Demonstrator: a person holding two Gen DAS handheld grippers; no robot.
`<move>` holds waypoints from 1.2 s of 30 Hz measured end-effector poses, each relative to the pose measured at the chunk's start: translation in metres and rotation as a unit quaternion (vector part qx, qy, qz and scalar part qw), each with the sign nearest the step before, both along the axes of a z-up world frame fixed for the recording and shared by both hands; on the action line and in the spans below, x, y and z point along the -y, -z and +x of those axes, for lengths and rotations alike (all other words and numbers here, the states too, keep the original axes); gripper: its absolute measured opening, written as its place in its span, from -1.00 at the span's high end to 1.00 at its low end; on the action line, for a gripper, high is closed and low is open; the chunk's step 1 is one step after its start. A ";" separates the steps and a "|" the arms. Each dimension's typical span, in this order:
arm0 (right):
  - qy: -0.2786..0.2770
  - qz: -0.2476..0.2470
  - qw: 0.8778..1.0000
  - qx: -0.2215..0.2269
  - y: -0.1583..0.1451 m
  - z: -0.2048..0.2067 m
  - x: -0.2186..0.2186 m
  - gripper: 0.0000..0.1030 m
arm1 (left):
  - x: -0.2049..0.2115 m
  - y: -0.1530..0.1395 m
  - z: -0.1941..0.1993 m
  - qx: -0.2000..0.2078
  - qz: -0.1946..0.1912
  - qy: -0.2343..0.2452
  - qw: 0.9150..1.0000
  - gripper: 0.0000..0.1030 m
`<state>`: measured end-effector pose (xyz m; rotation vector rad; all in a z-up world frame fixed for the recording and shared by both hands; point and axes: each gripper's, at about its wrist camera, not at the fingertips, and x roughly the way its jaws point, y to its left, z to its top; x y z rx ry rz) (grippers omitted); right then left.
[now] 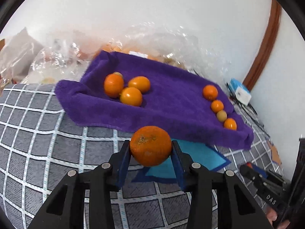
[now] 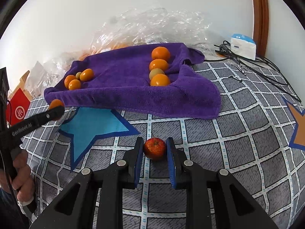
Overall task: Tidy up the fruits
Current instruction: 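Carry the red fruit and the orange in both grippers over the purple towel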
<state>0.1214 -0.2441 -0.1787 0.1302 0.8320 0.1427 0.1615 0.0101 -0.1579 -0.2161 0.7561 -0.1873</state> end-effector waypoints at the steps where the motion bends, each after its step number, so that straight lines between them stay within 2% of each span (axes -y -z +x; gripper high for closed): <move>1: 0.000 0.001 1.000 0.001 0.000 0.000 0.001 0.53 | -0.001 0.000 0.000 0.004 0.000 -0.005 1.000 0.23; 6: 0.006 0.010 1.000 0.006 -0.001 -0.002 0.005 0.53 | -0.007 -0.004 -0.004 0.026 0.003 -0.032 0.999 0.23; 13: 0.007 0.006 1.000 0.016 -0.004 -0.005 0.004 0.53 | -0.013 -0.014 -0.010 0.057 -0.003 -0.041 0.997 0.23; 19: 0.007 0.015 1.000 0.018 -0.009 -0.013 0.005 0.53 | -0.021 -0.019 -0.014 0.067 -0.021 -0.045 0.997 0.24; 22: 0.010 0.009 1.000 0.026 -0.020 -0.014 0.005 0.53 | -0.027 -0.026 -0.017 0.078 -0.020 -0.064 0.995 0.24; 28: 0.010 -0.016 0.998 0.052 -0.054 -0.004 0.005 0.53 | -0.037 -0.050 -0.018 0.080 -0.009 -0.064 0.995 0.24; 33: 0.006 -0.020 0.998 0.067 -0.077 0.019 0.004 0.53 | -0.043 -0.080 -0.012 0.076 0.016 -0.063 0.995 0.24; 36: 0.002 -0.015 0.997 0.073 -0.086 0.036 0.002 0.53 | -0.050 -0.095 -0.006 0.076 0.010 -0.061 0.995 0.23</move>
